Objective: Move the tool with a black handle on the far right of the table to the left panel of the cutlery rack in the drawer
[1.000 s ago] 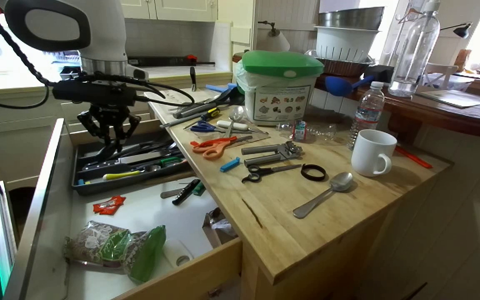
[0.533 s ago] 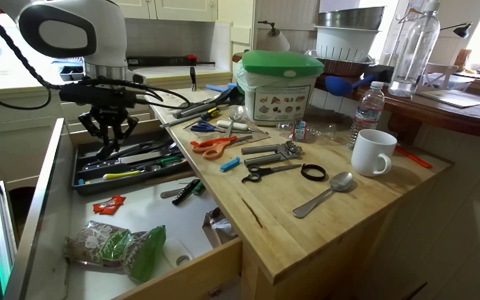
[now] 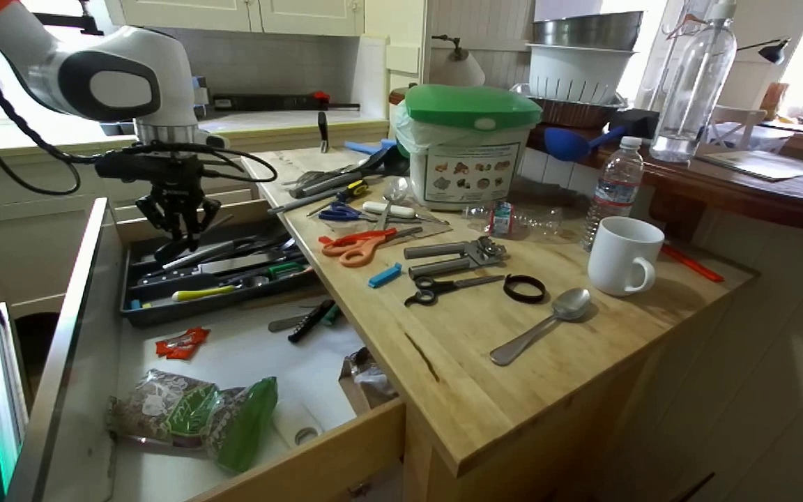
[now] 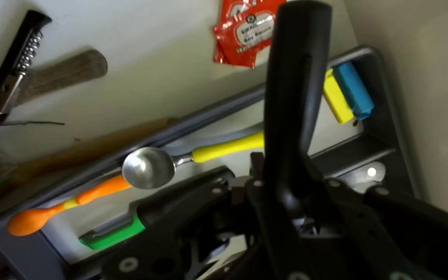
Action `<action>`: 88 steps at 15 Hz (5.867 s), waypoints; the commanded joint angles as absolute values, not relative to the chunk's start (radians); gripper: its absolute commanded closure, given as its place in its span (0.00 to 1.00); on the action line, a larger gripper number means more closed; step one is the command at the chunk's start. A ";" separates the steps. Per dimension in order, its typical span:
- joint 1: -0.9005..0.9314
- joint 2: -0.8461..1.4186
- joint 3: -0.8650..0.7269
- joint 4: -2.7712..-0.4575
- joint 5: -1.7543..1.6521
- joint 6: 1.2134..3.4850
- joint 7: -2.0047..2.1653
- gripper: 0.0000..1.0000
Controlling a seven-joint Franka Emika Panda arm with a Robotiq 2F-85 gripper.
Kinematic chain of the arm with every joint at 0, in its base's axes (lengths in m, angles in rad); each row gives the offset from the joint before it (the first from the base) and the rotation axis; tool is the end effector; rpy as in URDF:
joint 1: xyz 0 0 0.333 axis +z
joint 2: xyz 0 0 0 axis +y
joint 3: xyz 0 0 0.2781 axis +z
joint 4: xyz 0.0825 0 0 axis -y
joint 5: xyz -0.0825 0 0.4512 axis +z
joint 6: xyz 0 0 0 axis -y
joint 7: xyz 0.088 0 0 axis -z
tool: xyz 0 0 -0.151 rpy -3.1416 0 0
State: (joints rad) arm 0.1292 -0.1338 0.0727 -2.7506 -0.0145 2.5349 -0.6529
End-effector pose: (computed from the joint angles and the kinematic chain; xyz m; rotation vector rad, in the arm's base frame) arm 0.4094 0.0811 0.1126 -2.8479 -1.3165 0.1320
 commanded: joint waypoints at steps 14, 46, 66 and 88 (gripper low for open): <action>0.150 0.082 0.235 -2.752 0.214 2.921 -0.562 0.77; -0.233 0.720 0.603 -2.569 -0.055 3.698 0.319 0.94; -0.075 0.440 0.461 -2.748 0.102 3.612 0.466 0.00; 0.154 -0.380 0.140 -2.655 -0.007 2.430 0.116 0.00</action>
